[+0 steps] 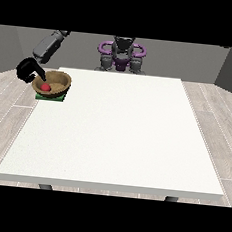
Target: Pick the cup and pour the ball into the bowl, then pick the bowl and place it on the pad
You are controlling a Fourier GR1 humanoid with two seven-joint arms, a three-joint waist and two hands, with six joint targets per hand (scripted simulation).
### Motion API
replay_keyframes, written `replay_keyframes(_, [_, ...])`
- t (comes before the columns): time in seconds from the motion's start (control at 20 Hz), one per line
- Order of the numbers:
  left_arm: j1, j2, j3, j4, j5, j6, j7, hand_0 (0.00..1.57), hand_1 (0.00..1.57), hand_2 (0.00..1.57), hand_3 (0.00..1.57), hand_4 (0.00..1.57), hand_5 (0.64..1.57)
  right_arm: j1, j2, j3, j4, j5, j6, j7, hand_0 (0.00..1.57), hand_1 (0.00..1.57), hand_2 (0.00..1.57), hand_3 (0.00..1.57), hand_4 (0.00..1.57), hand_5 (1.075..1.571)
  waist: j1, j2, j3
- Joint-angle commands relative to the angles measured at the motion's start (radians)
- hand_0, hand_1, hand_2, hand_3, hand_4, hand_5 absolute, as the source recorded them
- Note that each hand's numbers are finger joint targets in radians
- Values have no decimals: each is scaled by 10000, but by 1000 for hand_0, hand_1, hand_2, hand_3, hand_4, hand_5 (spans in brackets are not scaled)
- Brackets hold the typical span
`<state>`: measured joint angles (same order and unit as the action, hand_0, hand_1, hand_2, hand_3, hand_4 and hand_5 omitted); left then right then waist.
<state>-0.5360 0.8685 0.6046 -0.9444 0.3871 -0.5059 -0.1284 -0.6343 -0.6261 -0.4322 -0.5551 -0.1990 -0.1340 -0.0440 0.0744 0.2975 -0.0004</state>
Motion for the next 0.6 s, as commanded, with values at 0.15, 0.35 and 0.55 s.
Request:
replay_keyframes(0.15, [-431,108,-266,2,36,255,484,0,0,0,0,1205,1568,-337,385,1147,48,879,132,546,0,0,0,0,0,1435,115,-265,6])
replay_keyframes(0.35, [34,-787,-766,-1307,216,642,1153,0,0,0,0,1190,1569,25,212,1048,766,932,406,359,0,0,0,0,0,1407,327,-1077,15])
replay_keyframes(0.55, [410,-1344,-1121,-870,-473,1235,841,0,0,0,0,1190,1569,-700,-1049,1269,158,948,1547,1814,0,0,0,0,200,1375,-253,-2025,1])
